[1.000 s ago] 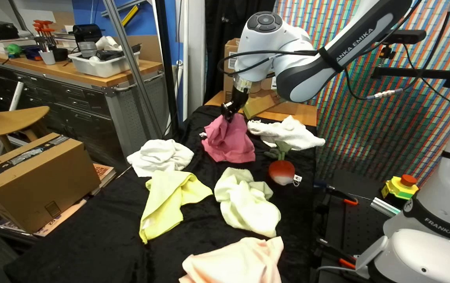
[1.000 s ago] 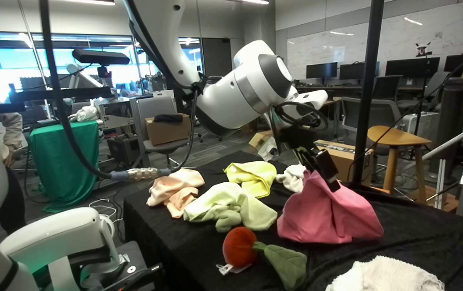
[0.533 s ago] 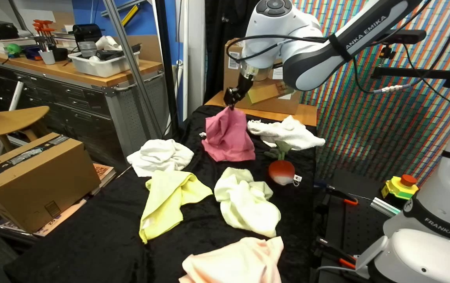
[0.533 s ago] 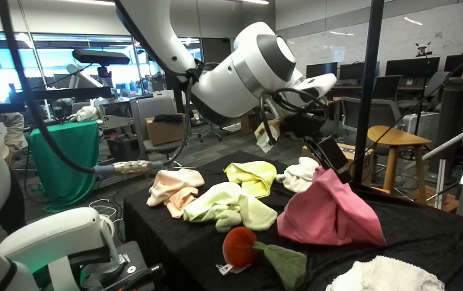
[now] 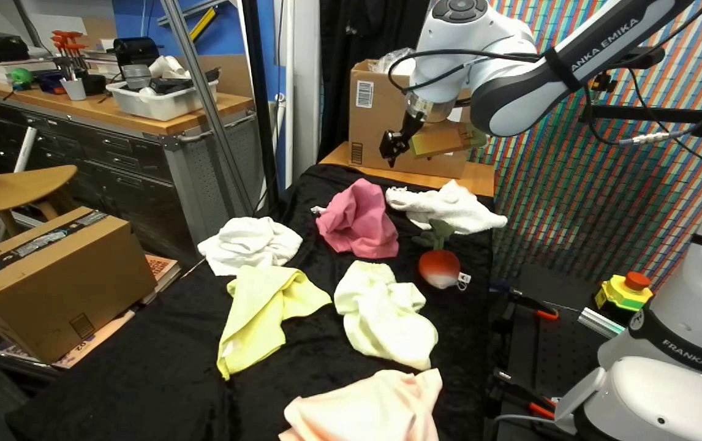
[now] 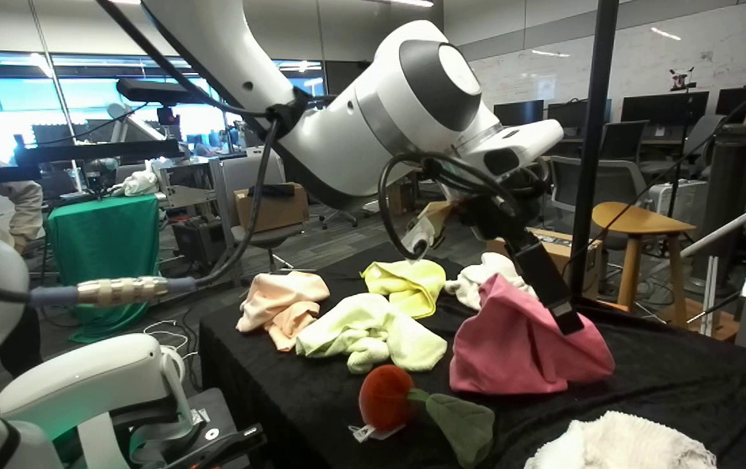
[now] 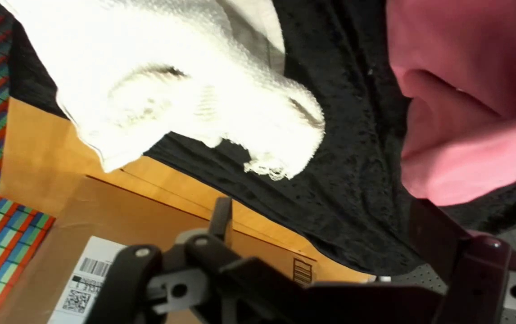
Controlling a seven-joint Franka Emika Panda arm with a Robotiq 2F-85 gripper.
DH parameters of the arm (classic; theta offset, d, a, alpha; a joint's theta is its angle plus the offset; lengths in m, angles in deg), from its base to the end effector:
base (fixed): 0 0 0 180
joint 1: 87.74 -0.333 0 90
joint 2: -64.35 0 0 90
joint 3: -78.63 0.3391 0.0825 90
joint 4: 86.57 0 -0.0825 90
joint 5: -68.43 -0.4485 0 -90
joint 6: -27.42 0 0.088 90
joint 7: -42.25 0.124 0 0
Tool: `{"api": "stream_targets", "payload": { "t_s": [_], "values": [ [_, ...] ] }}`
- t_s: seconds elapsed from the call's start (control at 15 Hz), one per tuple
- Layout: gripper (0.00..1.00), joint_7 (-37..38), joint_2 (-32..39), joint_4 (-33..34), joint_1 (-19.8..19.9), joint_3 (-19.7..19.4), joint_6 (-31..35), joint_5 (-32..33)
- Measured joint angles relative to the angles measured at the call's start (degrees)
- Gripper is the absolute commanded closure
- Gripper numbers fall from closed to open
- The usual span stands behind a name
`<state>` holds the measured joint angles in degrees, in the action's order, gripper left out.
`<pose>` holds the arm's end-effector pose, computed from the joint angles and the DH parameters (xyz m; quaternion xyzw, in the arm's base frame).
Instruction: Gather all the items on the table in one place
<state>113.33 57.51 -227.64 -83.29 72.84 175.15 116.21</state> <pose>0.5258 -0.0883 0.3236 0.8947 -0.3541 0.2204 0.1598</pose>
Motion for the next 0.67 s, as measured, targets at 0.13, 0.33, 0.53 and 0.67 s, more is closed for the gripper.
{"api": "stream_targets", "payload": {
  "t_s": [0.13,0.33,0.53,0.67],
  "values": [
    [0.0,-0.17,0.24,-1.87,1.27,-0.26,0.1,-0.24],
    [0.0,-1.16,1.78,-4.06,2.26,-0.43,0.26,-1.74],
    [0.0,-3.42,4.63,-4.85,2.69,-0.84,1.1,-3.68],
    [0.0,-5.36,7.0,-4.9,3.19,-1.54,2.57,-4.75]
  ]
}}
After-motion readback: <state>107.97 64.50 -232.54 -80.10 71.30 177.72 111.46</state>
